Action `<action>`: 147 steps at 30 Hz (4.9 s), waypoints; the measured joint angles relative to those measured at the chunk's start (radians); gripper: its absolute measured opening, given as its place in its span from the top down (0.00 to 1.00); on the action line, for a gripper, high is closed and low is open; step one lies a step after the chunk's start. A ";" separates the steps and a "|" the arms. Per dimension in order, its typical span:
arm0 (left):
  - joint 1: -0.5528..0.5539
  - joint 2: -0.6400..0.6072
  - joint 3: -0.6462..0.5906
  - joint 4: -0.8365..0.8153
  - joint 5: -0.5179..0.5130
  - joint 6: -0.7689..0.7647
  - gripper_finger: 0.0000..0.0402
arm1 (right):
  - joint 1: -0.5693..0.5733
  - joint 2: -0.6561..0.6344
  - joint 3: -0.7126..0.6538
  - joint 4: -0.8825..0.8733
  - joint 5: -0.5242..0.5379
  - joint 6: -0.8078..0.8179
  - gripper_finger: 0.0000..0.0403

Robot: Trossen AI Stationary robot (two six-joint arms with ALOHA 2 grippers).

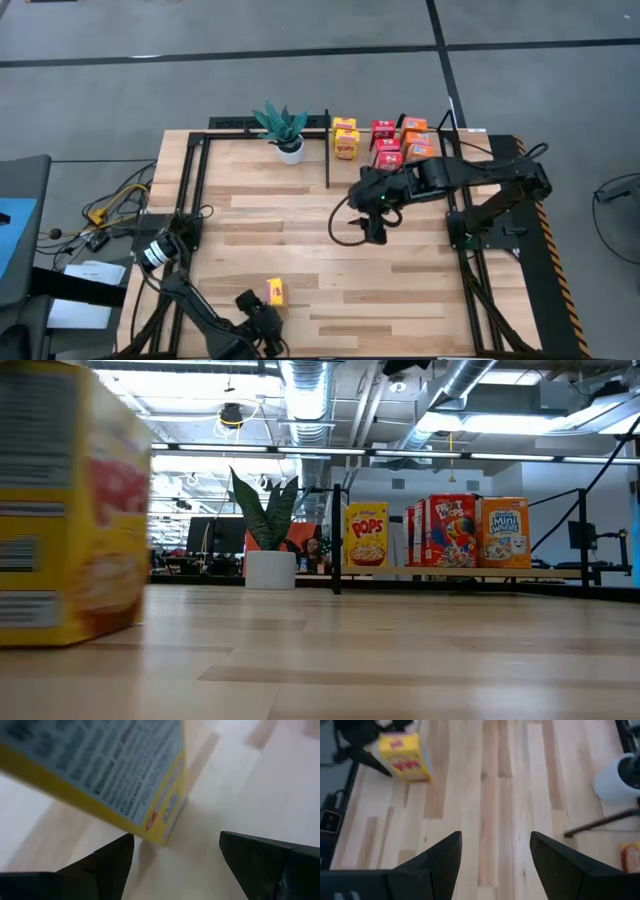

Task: Stack cereal on shelf
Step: Put the yellow cereal box on the shelf aligned with the yellow cereal boxes

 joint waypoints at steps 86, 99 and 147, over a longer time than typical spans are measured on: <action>0.185 -0.443 -0.016 -0.181 -0.062 0.184 0.29 | 0.284 0.352 0.005 -0.193 0.270 -0.885 0.10; 0.185 -0.443 -0.016 -0.204 -0.081 0.193 0.29 | 0.268 0.353 0.004 -0.119 0.161 -1.085 0.12; 0.185 -0.442 -0.016 -0.266 -0.130 0.172 0.29 | 0.178 0.392 -0.006 -0.141 0.005 -1.153 0.30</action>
